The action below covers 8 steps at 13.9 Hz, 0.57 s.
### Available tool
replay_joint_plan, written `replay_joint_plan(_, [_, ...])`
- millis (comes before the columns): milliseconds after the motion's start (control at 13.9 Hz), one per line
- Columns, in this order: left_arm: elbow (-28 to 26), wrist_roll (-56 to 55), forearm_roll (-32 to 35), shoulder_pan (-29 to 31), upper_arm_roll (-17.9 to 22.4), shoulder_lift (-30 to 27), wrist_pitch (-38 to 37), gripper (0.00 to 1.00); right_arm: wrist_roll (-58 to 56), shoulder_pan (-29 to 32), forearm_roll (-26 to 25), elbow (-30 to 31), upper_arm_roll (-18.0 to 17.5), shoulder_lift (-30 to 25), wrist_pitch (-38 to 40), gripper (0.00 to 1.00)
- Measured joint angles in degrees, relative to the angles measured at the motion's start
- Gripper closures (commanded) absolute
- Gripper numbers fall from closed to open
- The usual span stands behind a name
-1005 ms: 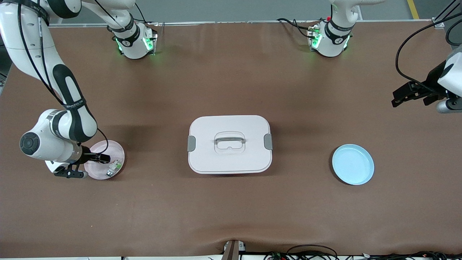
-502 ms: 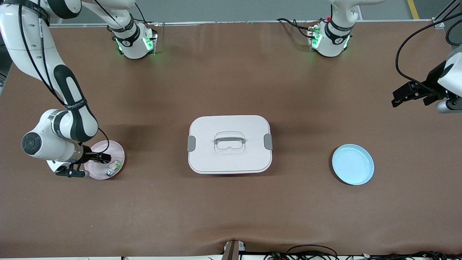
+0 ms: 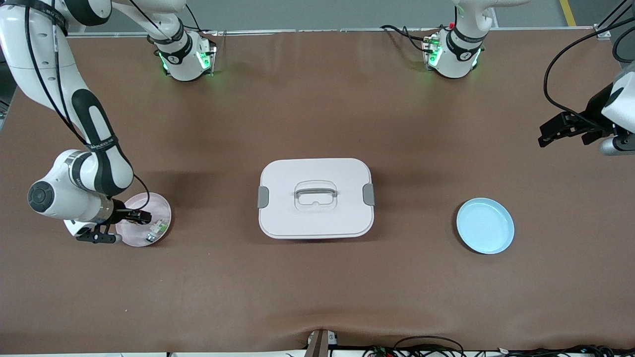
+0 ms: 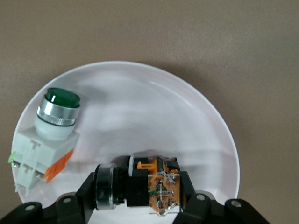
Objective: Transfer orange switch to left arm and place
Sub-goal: 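Close the right gripper on the black-orange switch, then lift the switch with the right gripper while the left gripper approaches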
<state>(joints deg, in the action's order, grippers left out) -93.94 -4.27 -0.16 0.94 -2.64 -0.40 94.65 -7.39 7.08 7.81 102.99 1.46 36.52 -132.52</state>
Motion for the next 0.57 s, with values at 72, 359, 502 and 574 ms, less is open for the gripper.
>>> replay_joint_plan(72, [0.0,0.0,0.0,0.0,0.0,0.0,0.0,0.0,0.01,0.04,1.96,-0.8,0.05,-0.01,2.76,1.0])
replay_joint_plan(359, [0.01,0.0,0.0,0.0,0.0,0.0,0.0,0.0,5.07,0.27,6.03,-8.6,0.41,-0.34,17.4,1.0])
replay_joint_plan(502, [0.02,0.0,0.0,0.0,0.0,0.0,0.0,0.0,10.71,0.27,6.16,-13.41,0.34,-0.59,25.51,1.0])
replay_joint_plan(574, [0.03,0.0,0.0,-0.01,-0.01,0.0,0.0,0.0,13.45,0.24,6.23,-15.96,0.24,-0.77,29.74,1.0])
